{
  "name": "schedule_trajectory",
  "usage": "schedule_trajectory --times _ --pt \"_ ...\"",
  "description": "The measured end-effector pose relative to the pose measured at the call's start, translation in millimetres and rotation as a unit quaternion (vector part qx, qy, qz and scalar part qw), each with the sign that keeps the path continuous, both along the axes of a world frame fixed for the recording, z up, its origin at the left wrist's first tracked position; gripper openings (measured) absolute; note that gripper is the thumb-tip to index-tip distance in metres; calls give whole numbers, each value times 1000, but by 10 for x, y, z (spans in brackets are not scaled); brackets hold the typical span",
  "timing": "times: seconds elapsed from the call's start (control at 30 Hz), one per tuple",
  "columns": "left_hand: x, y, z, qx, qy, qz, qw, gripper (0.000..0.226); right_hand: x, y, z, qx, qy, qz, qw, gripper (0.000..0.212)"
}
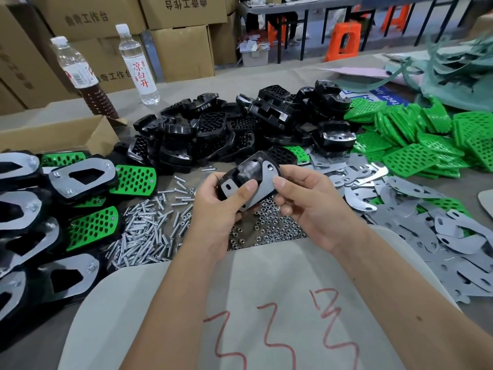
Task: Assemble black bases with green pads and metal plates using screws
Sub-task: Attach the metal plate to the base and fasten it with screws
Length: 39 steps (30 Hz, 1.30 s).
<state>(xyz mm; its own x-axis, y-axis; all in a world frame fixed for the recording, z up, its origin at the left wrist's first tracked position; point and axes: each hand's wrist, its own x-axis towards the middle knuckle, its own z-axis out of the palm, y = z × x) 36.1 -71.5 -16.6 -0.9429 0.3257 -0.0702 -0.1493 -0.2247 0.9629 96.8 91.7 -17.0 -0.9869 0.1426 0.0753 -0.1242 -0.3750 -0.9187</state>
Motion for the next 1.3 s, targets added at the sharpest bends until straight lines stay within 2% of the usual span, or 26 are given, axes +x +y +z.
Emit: schedule_trajectory --times 0.1,0.17,0.27,0.43,0.57,0.8,0.93,1.03,1.3 --pt "-23 -11 -32 -23 25 17 999 55 0 -12 -5 18 1 -7 1000 20" --pt "-15 -11 -31 -34 36 26 998 60 -10 -37 -11 44 -6 -34 998 20" --pt "3 -1 -17 -55 43 23 997 63 -30 -53 -26 69 -18 -83 994 8" --pt "-43 -37 -13 30 3 -23 999 40 -47 -13 -16 8 -35 -100 994 9" --pt "-64 -41 -29 16 -4 -16 1000 22 -47 -9 -13 11 -48 -87 995 10" --pt "-47 -10 -47 8 31 -10 999 18 -44 -17 -8 21 -54 -102 993 9" --pt "-50 -13 0 50 -11 9 999 39 -34 -11 -3 1 -50 -96 994 8" --pt "-67 3 -6 28 -14 47 998 28 -24 -15 -1 32 -48 -85 995 10" --pt "-15 6 -14 -22 76 40 996 28 -9 -66 -14 18 -30 -115 993 11"
